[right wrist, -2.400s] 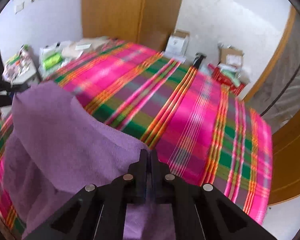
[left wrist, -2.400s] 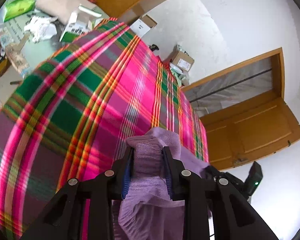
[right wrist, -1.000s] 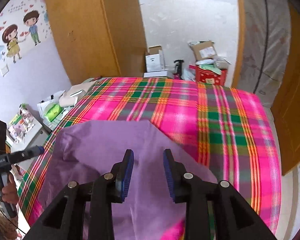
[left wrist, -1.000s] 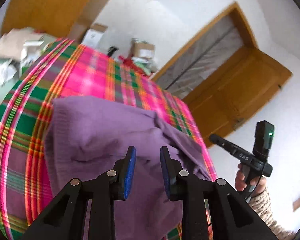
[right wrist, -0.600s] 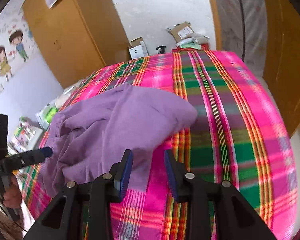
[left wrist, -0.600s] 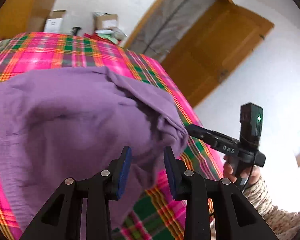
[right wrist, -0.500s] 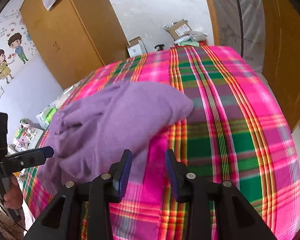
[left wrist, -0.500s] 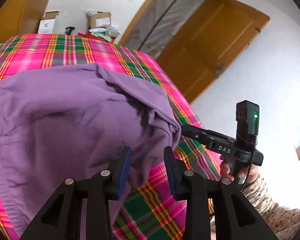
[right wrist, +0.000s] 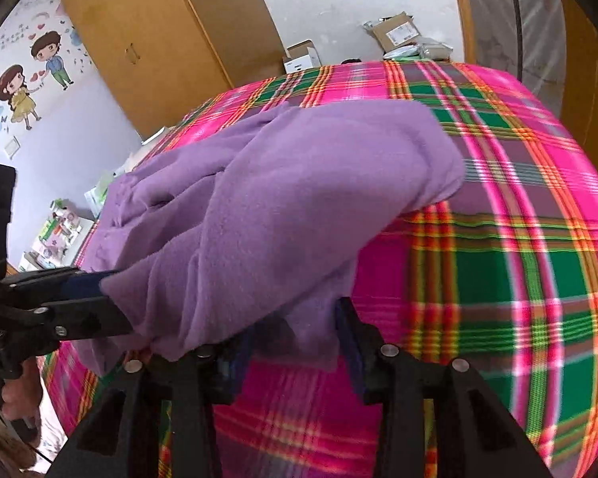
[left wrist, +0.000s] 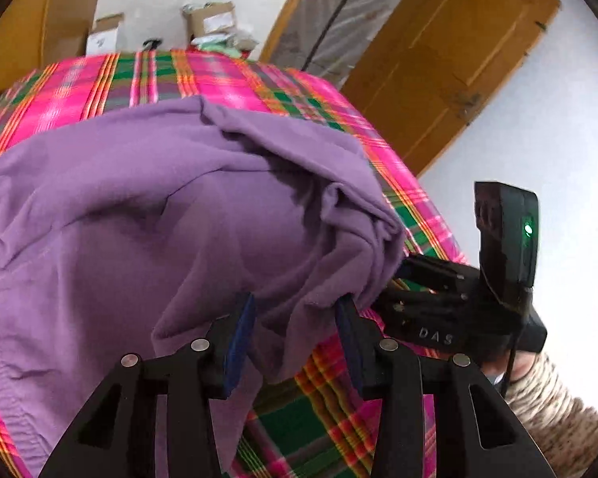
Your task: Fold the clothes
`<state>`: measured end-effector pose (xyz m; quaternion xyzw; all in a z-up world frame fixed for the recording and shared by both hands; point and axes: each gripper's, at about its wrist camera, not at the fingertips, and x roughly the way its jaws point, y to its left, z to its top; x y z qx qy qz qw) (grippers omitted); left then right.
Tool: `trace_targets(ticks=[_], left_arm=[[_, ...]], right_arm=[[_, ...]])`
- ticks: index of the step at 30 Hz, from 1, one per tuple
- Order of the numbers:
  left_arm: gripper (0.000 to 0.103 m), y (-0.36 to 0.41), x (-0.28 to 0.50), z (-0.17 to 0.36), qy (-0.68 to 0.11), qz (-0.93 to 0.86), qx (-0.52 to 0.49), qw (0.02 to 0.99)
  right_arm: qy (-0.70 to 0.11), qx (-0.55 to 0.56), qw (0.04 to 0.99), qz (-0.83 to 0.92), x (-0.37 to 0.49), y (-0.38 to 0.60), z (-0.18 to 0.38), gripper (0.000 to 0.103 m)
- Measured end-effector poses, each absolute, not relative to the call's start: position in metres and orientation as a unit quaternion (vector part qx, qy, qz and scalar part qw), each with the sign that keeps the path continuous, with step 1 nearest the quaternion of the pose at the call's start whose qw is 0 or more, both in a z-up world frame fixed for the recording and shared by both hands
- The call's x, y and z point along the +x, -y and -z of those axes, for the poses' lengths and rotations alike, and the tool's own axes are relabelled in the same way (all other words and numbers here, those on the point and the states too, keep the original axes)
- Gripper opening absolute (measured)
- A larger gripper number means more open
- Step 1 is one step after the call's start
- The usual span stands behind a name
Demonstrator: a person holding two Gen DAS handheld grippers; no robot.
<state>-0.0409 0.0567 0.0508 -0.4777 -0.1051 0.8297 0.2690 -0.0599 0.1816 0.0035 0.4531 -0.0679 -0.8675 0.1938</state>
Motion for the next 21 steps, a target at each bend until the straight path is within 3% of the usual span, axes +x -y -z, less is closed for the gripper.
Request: trace_targets(ticks=[3, 5, 7, 8, 10, 13, 21], left_arm=[[0.043, -0.052, -0.047, -0.045, 0.122, -0.823, -0.488, 0.264], [0.039, -0.053, -0.049, -0.045, 0.129, -0.821, -0.488, 0.267], [0.033, -0.053, -0.051, -0.045, 0.135, -0.819, -0.488, 0.270], [0.031, -0.054, -0.052, -0.045, 0.138, -0.818, -0.488, 0.272], [0.017, -0.052, -0.054, -0.046, 0.150, -0.814, -0.489, 0.275], [0.008, -0.045, -0.055, -0.048, 0.174, -0.813, -0.482, 0.276], [0.003, -0.021, -0.066, -0.059, 0.222, -0.825, -0.453, 0.255]], right_arm=[[0.071, 0.449, 0.199, 0.868, -0.062, -0.181, -0.004, 0.032], [0.070, 0.446, 0.196, 0.871, -0.064, -0.181, -0.006, 0.019], [0.078, 0.445, 0.198, 0.870, -0.065, -0.183, -0.008, 0.015], [0.082, 0.443, 0.199, 0.870, -0.065, -0.184, -0.009, 0.014], [0.088, 0.439, 0.199, 0.872, -0.066, -0.186, -0.011, 0.012], [0.096, 0.430, 0.197, 0.876, -0.067, -0.185, -0.015, 0.010], [0.099, 0.388, 0.193, 0.896, -0.062, -0.193, -0.045, 0.008]])
